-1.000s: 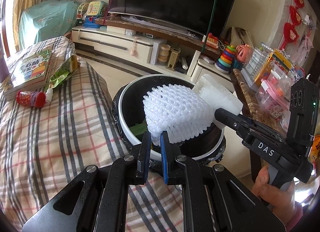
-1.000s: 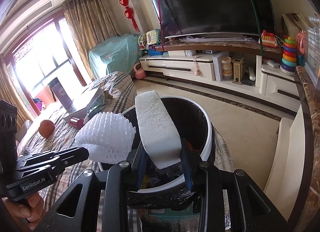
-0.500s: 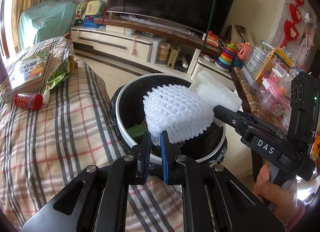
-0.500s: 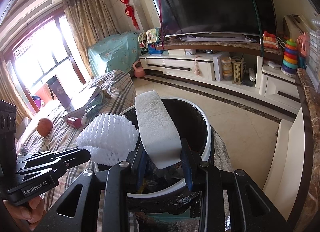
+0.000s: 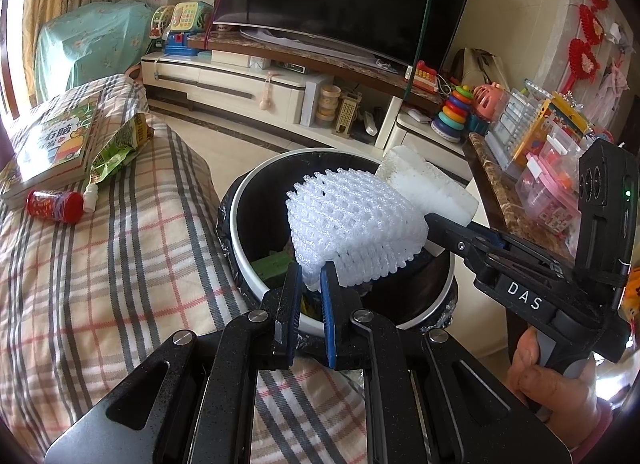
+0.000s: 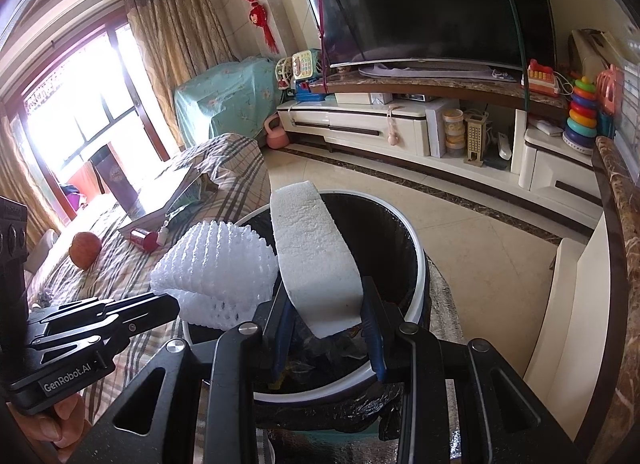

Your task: Collect trash

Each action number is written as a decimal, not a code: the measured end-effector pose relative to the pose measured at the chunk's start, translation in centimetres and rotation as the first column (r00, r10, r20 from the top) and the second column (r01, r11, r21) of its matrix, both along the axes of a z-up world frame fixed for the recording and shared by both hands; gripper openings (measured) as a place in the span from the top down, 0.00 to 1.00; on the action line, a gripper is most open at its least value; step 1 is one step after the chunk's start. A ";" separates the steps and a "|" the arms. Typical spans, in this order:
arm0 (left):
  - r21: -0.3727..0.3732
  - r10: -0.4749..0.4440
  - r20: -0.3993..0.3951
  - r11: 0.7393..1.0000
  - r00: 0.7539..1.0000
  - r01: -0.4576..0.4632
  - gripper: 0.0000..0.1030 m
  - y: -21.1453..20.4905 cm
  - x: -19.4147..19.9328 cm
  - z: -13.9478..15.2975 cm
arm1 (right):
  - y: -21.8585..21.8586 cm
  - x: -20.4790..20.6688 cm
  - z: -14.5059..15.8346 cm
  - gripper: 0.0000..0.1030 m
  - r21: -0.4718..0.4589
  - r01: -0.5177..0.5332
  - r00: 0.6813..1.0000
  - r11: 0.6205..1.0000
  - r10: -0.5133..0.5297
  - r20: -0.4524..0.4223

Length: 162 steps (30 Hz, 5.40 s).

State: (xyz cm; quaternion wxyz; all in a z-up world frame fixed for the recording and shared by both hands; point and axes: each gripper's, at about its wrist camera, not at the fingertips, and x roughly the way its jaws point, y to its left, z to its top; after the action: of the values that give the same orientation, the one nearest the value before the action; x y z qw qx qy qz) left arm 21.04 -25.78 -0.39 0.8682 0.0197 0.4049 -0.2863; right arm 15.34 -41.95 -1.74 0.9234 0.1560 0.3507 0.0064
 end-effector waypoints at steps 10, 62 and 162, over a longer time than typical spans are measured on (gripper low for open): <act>0.005 -0.002 -0.004 1.000 1.000 0.002 0.91 -0.1 0.5 -0.4 | 0.0 0.9 -0.1 0.69 -0.016 -0.004 1.000 1.000 0.004 -0.018; 0.023 0.011 -0.007 1.000 1.000 -0.011 0.91 0.0 1.1 -0.1 | 0.0 1.1 0.2 0.69 -0.031 -0.012 1.000 0.999 0.012 -0.026; -0.078 0.400 0.486 0.905 0.777 -0.418 0.00 14.0 -19.4 1.3 | 9.2 -17.2 3.8 0.00 -0.198 0.155 0.920 0.968 -0.069 0.386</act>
State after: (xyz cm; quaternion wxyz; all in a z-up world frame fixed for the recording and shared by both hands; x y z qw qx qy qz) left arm 1.65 -11.80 0.93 0.9828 0.0185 0.1702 -0.0695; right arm -1.91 -32.72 2.10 0.9839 0.0662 0.1562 -0.0568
